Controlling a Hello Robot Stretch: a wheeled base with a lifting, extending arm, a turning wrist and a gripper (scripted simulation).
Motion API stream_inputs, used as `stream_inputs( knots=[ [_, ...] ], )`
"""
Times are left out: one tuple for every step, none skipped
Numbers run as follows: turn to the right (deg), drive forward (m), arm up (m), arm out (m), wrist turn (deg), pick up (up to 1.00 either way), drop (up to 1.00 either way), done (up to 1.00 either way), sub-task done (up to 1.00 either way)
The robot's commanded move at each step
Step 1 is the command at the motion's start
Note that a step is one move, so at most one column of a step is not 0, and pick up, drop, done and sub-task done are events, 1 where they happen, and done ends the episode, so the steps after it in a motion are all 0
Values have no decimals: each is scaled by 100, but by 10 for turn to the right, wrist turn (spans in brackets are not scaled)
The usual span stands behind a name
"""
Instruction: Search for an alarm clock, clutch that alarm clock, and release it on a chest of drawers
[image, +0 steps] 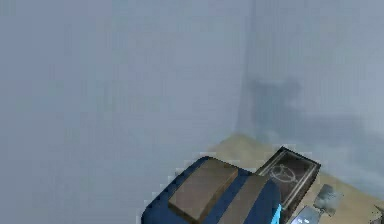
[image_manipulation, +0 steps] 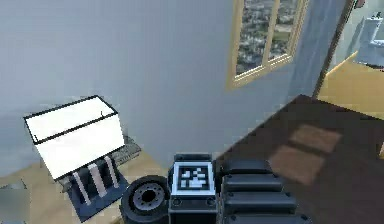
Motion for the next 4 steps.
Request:
stream_inputs(
  knots=[
    [450,0,0,0,0,0,0,0,0],
    [450,0,0,0,0,0,0,0,0],
    [360,0,0,0,0,0,0,0,0],
    [-450,0,0,0,0,0,0,0,0]
  ],
)
